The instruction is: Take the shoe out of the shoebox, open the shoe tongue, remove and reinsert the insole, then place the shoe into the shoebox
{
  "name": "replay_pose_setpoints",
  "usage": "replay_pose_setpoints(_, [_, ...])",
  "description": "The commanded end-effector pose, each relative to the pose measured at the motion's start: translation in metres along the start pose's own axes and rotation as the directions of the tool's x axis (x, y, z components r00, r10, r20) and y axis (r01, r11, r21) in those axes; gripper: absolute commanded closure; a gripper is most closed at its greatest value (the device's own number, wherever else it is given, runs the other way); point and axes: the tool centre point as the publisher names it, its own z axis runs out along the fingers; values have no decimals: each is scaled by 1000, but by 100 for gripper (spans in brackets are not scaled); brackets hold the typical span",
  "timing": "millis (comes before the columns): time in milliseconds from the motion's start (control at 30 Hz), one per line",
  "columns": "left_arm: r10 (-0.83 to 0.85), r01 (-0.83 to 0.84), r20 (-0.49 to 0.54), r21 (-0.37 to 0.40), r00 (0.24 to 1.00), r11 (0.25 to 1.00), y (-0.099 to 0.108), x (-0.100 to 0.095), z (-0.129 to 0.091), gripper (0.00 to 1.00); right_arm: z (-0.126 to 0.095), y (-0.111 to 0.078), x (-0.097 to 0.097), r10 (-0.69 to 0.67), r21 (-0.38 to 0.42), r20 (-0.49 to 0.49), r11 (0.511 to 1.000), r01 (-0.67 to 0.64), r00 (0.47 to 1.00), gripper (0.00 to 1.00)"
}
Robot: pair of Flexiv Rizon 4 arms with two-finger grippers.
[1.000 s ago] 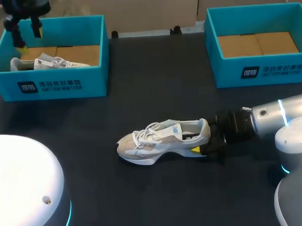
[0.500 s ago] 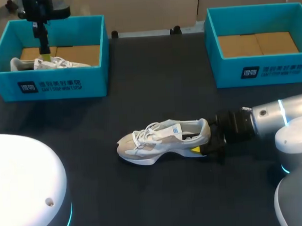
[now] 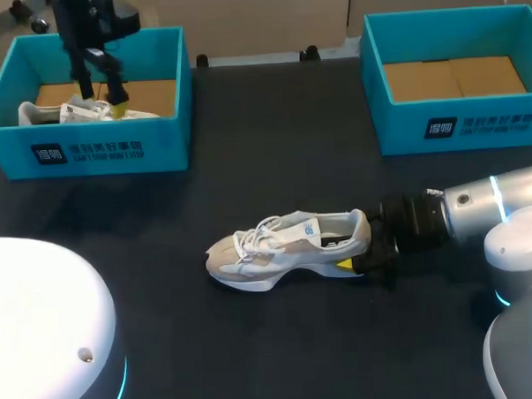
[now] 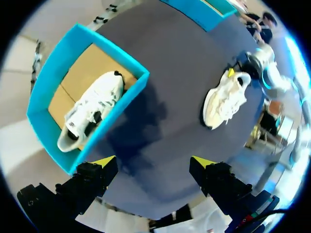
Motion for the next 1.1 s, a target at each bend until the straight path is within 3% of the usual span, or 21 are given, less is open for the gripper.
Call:
replay_pose_setpoints(33, [-225,234,-117,67,967,970,9,25,4,0,2,0,1,0,2,2,1000,0,1000,100])
replay_pose_setpoints(667, [-225,234,-117,67,967,970,9,25,4,0,2,0,1,0,2,2,1000,0,1000,100])
replay_pose_setpoints(767, [-297,305,-140,32,944,952,18,49,10,0,2,0,1,0,2,2,1000,0,1000,100])
replay_pose_setpoints(867, [-361,370,-116,61,925,927,19,67,13,0,2,0,1,0,2,2,1000,0,1000,100])
replay_pose_setpoints(933, [-422,430,-101,92,901,898,16,72,15,0,2,0,1,0,2,2,1000,0,1000,100])
replay_pose_setpoints(967, [-438,451,-142,72,888,890,13,72,16,0,2,0,1,0,2,2,1000,0,1000,100])
replay_pose_setpoints(1100, [-496,507,-150,52,856,860,3,81,22,0,2,0,1,0,2,2,1000,0,1000,100])
